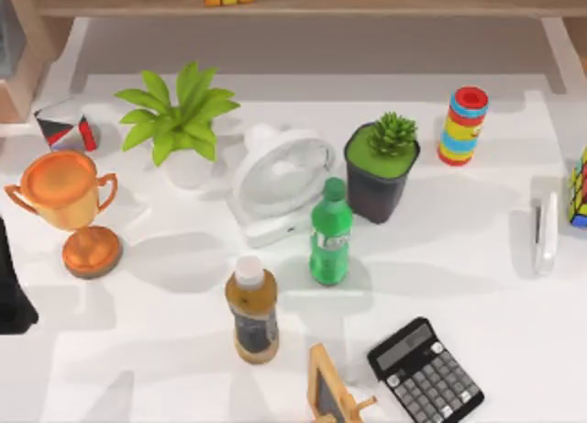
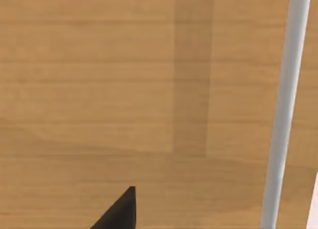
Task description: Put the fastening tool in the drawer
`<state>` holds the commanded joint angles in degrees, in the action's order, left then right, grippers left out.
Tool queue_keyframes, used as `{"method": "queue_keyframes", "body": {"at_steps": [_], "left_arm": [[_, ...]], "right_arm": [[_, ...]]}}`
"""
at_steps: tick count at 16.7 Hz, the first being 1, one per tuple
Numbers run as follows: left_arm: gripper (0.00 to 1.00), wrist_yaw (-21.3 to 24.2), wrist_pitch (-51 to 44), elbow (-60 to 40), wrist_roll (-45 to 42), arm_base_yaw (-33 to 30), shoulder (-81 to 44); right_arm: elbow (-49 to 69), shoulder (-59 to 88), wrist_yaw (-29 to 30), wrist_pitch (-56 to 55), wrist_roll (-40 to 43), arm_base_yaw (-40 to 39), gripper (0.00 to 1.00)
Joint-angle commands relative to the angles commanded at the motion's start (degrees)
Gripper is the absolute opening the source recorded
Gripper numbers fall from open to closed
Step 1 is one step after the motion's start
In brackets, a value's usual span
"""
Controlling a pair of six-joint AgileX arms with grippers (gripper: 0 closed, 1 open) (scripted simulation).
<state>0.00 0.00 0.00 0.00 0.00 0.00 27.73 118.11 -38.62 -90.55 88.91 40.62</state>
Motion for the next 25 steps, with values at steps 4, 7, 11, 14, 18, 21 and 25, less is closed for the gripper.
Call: {"method": "queue_keyframes", "body": {"at_steps": [4, 7, 11, 14, 18, 21, 25], "left_arm": [[1.0, 0.0, 0.0, 0.0, 0.0, 0.0, 0.0], [1.0, 0.0, 0.0, 0.0, 0.0, 0.0, 0.0], [1.0, 0.0, 0.0, 0.0, 0.0, 0.0, 0.0], [1.0, 0.0, 0.0, 0.0, 0.0, 0.0, 0.0], [1.0, 0.0, 0.0, 0.0, 0.0, 0.0, 0.0], [1.0, 0.0, 0.0, 0.0, 0.0, 0.0, 0.0], [1.0, 0.0, 0.0, 0.0, 0.0, 0.0, 0.0]], "right_arm": [[0.0, 0.0, 0.0, 0.0, 0.0, 0.0, 1.0], [0.1, -0.1, 0.0, 0.0, 0.0, 0.1, 1.0], [-0.4, -2.8, 0.7, 1.0, -0.2, 4.8, 1.0], [-1.4, -4.4, 0.5, 1.6, -0.7, 6.7, 1.0], [-2.6, -3.1, -1.4, -0.5, -0.2, 6.2, 1.0], [-3.3, -1.4, -2.6, -2.3, 0.0, 3.4, 1.0], [-3.5, -1.0, -2.8, -2.5, 0.0, 2.7, 1.0]]}}
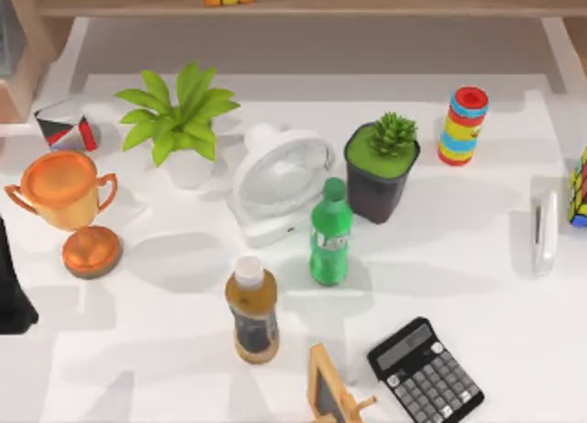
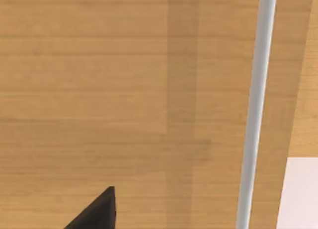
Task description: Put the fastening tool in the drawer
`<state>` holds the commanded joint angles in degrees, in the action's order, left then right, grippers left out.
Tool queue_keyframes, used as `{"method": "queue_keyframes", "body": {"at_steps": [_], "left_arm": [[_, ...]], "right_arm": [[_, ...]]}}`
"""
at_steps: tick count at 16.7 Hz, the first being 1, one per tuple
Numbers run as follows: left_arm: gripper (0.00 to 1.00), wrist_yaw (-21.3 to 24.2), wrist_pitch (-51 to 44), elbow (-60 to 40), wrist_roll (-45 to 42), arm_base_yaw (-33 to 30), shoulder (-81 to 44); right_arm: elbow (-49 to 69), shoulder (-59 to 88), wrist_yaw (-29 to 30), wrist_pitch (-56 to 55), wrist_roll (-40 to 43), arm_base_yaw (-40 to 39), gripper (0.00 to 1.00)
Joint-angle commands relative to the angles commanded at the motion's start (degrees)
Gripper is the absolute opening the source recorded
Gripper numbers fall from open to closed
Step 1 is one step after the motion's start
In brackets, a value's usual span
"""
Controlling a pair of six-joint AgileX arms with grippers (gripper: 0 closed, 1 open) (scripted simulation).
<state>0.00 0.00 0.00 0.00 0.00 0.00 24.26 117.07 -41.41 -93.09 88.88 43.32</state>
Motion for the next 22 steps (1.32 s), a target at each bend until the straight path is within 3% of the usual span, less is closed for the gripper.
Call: {"method": "queue_keyframes", "body": {"at_steps": [6, 11, 16, 22], "left_arm": [[1.0, 0.0, 0.0, 0.0, 0.0, 0.0, 0.0], [1.0, 0.0, 0.0, 0.0, 0.0, 0.0, 0.0], [1.0, 0.0, 0.0, 0.0, 0.0, 0.0, 0.0], [1.0, 0.0, 0.0, 0.0, 0.0, 0.0, 0.0]], "right_arm": [[2.6, -5.1, 2.0, 1.7, 2.4, 1.7, 1.0], [11.2, -14.7, 7.2, 15.5, -3.1, 0.0, 1.0], [24.5, -20.6, 14.1, 43.7, -22.0, -11.1, 1.0], [42.6, -20.8, 24.0, 93.2, -56.8, -29.6, 1.0]]}}
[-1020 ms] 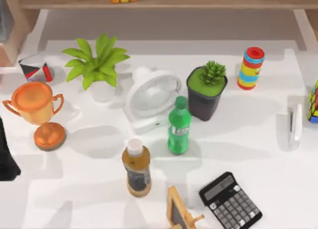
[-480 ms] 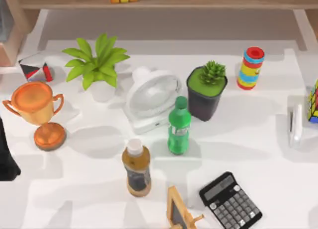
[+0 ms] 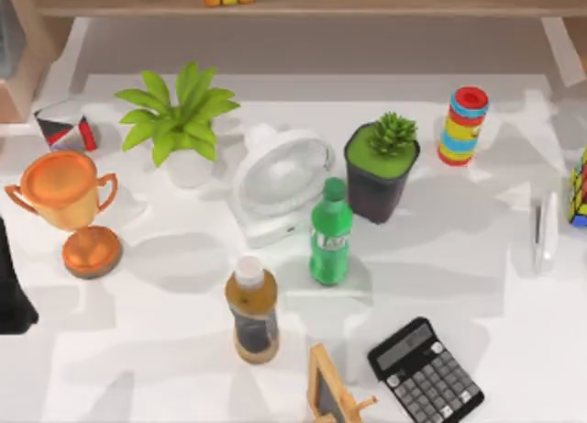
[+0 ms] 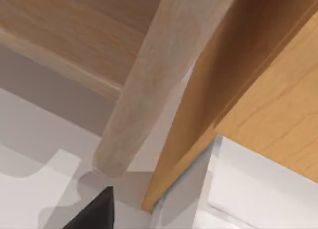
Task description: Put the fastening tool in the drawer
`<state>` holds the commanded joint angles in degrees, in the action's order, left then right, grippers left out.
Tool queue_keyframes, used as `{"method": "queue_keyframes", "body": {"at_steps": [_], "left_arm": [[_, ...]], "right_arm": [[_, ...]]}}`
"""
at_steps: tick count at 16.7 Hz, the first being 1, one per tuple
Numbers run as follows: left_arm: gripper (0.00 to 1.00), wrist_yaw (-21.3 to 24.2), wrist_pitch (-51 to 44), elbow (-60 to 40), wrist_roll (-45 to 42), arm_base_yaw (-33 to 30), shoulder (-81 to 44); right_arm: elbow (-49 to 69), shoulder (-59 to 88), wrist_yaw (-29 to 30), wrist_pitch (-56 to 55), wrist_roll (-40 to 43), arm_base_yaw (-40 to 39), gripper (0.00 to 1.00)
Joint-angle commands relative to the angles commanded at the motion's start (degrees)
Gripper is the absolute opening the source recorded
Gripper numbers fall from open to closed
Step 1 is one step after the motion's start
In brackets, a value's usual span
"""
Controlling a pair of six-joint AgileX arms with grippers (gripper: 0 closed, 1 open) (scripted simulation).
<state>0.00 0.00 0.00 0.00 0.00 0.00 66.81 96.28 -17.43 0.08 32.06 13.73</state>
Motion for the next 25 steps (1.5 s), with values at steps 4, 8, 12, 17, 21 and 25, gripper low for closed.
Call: {"method": "queue_keyframes", "body": {"at_steps": [4, 8, 12, 17, 21, 25], "left_arm": [[1.0, 0.0, 0.0, 0.0, 0.0, 0.0, 0.0], [1.0, 0.0, 0.0, 0.0, 0.0, 0.0, 0.0], [1.0, 0.0, 0.0, 0.0, 0.0, 0.0, 0.0], [1.0, 0.0, 0.0, 0.0, 0.0, 0.0, 0.0], [1.0, 0.0, 0.0, 0.0, 0.0, 0.0, 0.0], [1.0, 0.0, 0.0, 0.0, 0.0, 0.0, 0.0]], "right_arm": [[9.7, 3.2, 6.9, 29.9, -23.5, -10.1, 1.0], [16.3, 8.8, 12.8, 50.7, -42.2, -17.7, 1.0], [19.5, 15.1, 16.6, 61.6, -51.8, -21.7, 1.0], [20.0, 16.9, 17.3, 63.5, -53.5, -22.3, 1.0], [18.9, 16.5, 17.2, 62.8, -53.6, -22.3, 1.0], [14.0, 16.4, 17.3, 58.0, -54.7, -23.6, 1.0]]}}
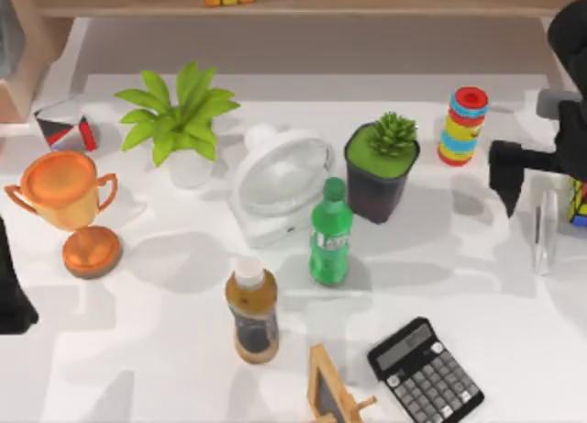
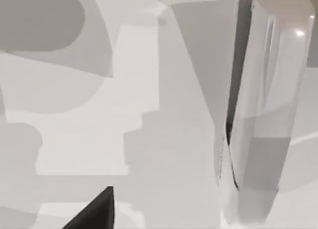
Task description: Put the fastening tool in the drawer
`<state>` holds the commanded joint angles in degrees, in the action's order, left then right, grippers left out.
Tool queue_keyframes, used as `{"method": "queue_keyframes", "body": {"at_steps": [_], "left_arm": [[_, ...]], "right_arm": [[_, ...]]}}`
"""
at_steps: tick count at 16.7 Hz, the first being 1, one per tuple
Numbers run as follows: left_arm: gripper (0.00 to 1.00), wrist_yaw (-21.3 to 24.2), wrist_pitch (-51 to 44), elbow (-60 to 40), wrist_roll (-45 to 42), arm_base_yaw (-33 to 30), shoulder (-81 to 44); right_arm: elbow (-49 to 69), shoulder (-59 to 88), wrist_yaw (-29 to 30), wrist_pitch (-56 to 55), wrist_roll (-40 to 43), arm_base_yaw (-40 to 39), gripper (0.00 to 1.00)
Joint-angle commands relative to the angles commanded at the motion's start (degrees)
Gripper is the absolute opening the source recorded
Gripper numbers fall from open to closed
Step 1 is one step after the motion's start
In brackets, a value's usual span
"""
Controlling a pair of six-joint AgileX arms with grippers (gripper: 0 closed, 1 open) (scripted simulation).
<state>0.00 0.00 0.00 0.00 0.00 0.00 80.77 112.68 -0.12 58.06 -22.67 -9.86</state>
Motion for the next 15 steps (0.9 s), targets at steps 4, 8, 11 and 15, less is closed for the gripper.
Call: {"method": "queue_keyframes", "body": {"at_steps": [4, 8, 11, 15], "left_arm": [[1.0, 0.0, 0.0, 0.0, 0.0, 0.0, 0.0], [1.0, 0.0, 0.0, 0.0, 0.0, 0.0, 0.0], [1.0, 0.0, 0.0, 0.0, 0.0, 0.0, 0.0], [1.0, 0.0, 0.0, 0.0, 0.0, 0.0, 0.0]], "right_arm": [[-3.5, 3.3, -0.1, -6.3, 0.2, 0.3, 1.0], [-3.2, 5.7, 0.0, -8.9, 1.1, 1.2, 1.0], [-3.2, 5.7, 0.0, -8.9, 1.1, 1.2, 1.0], [-3.2, 5.7, 0.0, -8.9, 1.1, 1.2, 0.7]]}}
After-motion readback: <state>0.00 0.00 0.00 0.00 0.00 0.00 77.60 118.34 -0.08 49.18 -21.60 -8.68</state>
